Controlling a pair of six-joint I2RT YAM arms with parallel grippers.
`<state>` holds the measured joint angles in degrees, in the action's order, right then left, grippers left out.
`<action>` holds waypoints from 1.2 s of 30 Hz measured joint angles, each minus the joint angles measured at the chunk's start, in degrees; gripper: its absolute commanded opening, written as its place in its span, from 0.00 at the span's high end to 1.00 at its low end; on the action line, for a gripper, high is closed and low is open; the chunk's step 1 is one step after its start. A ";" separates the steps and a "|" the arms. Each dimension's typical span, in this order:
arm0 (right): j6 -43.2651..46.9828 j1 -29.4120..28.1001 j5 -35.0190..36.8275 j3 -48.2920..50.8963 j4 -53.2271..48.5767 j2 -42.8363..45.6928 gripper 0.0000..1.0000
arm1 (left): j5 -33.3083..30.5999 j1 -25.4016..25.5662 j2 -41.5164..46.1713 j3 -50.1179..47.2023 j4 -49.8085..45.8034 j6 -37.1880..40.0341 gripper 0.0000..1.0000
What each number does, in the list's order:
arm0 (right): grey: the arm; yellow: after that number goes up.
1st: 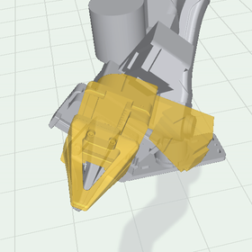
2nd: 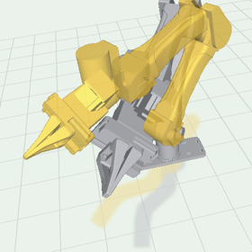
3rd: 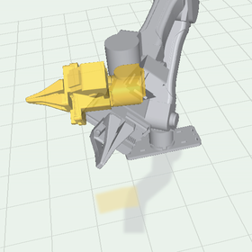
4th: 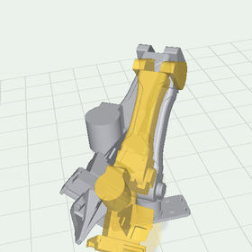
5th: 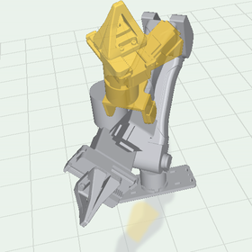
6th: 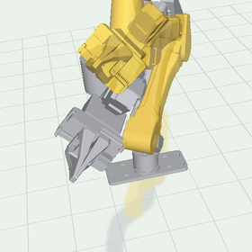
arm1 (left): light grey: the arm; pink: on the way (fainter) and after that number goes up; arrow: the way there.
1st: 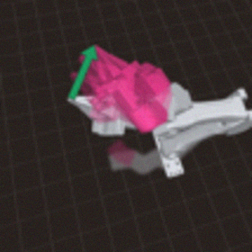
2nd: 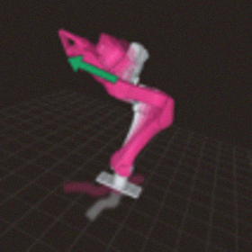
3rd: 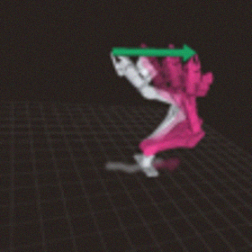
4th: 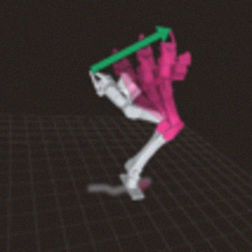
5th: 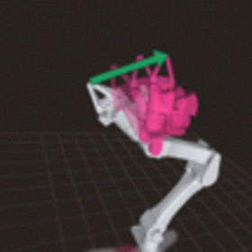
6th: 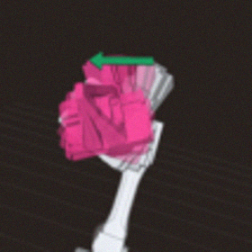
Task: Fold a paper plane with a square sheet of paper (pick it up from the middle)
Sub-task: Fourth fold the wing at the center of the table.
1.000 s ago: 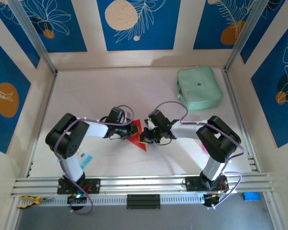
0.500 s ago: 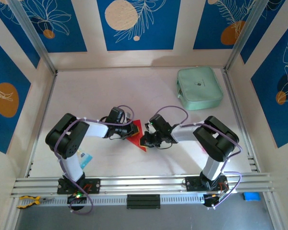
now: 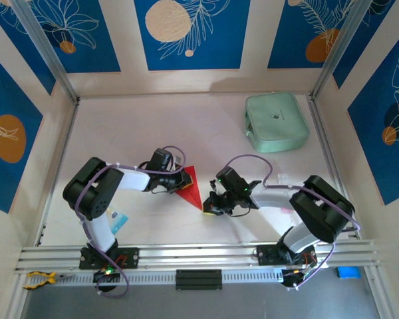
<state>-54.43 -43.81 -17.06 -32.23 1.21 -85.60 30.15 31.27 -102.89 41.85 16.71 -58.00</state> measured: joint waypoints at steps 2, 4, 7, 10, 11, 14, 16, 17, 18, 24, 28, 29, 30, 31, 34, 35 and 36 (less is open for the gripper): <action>0.13 0.72 -0.13 -1.18 0.02 0.33 0.96 | 0.00 0.00 0.02 0.00 0.00 0.00 0.97; 0.15 1.36 -0.09 -3.10 -0.15 -0.17 0.96 | -0.02 0.00 0.02 0.00 0.00 0.00 0.97; 0.61 1.84 0.26 -7.91 -0.59 -3.78 0.96 | -0.04 0.00 0.02 0.00 0.02 -0.02 0.97; 1.01 1.95 0.81 -12.90 -0.59 -8.63 0.96 | -0.07 0.00 0.02 -0.02 0.04 -0.02 0.97; 1.01 1.95 0.94 -13.94 -0.61 -9.86 0.96 | -0.07 0.00 0.02 0.00 0.04 -0.02 0.97; 1.01 2.25 1.38 -16.37 -0.57 -13.57 0.96 | -0.09 0.00 0.02 0.00 0.04 -0.02 0.97; 0.96 2.34 1.57 -16.90 -0.22 -15.63 0.96 | -0.11 0.00 0.02 -0.02 0.04 -0.02 0.97; 0.96 2.34 1.62 -16.90 -0.17 -16.46 0.97 | -0.11 0.00 0.02 0.00 0.04 -0.02 0.97; 0.94 2.34 1.70 -16.83 -0.33 -17.16 0.97 | -0.09 0.00 0.02 0.00 0.02 0.00 0.97; 0.31 2.56 1.75 -13.00 4.70 -16.76 1.00 | 0.00 0.00 0.04 0.09 -0.04 0.07 0.95; 0.11 3.19 0.96 -10.34 8.55 -16.06 1.00 | 0.61 0.00 0.46 0.11 -0.74 1.70 0.89; 0.11 3.41 0.50 -10.05 9.01 -16.06 1.00 | 0.52 -0.02 0.85 0.11 -1.22 2.45 0.89; 0.11 3.61 0.11 -9.94 9.14 -16.06 1.00 | 0.48 -0.02 1.22 0.11 -1.57 2.97 0.90; 0.13 3.74 -0.09 -9.94 9.16 -16.06 1.00 | 0.48 -0.02 1.66 0.11 -1.97 3.32 0.91; 0.13 3.89 -0.39 -9.97 9.09 -16.06 1.00 | 0.26 0.09 3.54 0.09 -3.69 4.83 0.96; 0.13 3.93 -0.42 -9.97 9.07 -16.06 1.00 | 0.26 0.15 4.11 0.09 -4.20 5.20 0.97; 0.13 3.93 -0.46 -9.97 9.07 -16.09 1.00 | 0.26 0.39 4.48 0.09 -4.48 5.51 0.97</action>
<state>-54.30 -39.88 -17.52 -42.19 10.28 -101.69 30.41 31.66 -98.41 41.93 12.23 -52.49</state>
